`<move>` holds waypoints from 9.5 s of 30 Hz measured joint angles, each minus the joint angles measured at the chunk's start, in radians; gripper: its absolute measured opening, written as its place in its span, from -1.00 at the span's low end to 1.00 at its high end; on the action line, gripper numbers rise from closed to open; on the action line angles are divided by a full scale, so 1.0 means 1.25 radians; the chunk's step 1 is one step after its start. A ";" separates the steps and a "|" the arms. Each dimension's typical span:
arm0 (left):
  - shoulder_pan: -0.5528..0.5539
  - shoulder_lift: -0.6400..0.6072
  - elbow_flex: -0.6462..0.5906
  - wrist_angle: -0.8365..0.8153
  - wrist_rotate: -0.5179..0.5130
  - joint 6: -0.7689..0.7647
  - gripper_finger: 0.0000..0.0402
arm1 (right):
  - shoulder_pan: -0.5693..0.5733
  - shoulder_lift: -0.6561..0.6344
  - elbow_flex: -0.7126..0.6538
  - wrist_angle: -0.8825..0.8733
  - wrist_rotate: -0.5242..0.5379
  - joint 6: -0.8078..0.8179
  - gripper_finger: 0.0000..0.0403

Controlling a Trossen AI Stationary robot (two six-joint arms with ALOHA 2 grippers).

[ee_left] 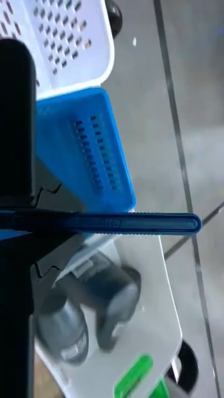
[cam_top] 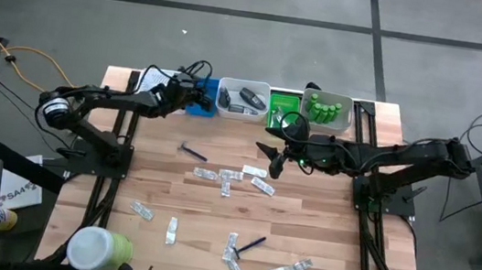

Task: Pick & Place Travel size toiletries
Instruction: Put the razor into the blue bin

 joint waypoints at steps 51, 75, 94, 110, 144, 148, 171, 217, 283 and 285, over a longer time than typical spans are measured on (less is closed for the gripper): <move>-0.254 -0.180 0.021 -0.523 0.057 -0.023 -0.74 | 0.352 0.011 -0.178 -0.140 0.224 0.461 0.20; -0.257 -0.073 0.080 -0.767 0.211 -0.155 -0.51 | 0.408 0.011 -0.308 0.018 0.333 0.504 0.20; -0.256 0.134 0.251 -0.980 0.190 -0.156 -0.34 | 0.408 0.011 -0.308 0.026 0.333 0.478 0.20; -0.257 0.155 0.259 -0.980 0.188 -0.143 -0.34 | 0.408 0.011 -0.307 0.025 0.332 0.475 0.20; -0.259 0.155 0.259 -0.976 0.190 -0.121 -0.34 | 0.408 0.011 -0.307 0.025 0.326 0.478 0.20; -0.259 0.155 0.259 -0.971 0.190 -0.121 -0.25 | 0.408 0.011 -0.307 0.025 0.326 0.478 0.20; -0.257 0.230 0.259 -0.979 0.176 -0.156 -0.01 | 0.408 0.012 -0.307 0.025 0.322 0.478 0.20; -0.241 0.232 0.258 -0.954 0.187 -0.090 -0.88 | 0.408 0.012 -0.307 0.025 0.310 0.476 0.20; -0.026 0.347 0.553 -0.780 -0.363 0.813 -0.32 | 0.408 0.012 -0.307 0.025 0.306 0.463 0.20; -0.026 0.347 0.553 -0.780 -0.386 0.813 -0.31 | 0.408 0.012 -0.307 0.025 0.305 0.463 0.20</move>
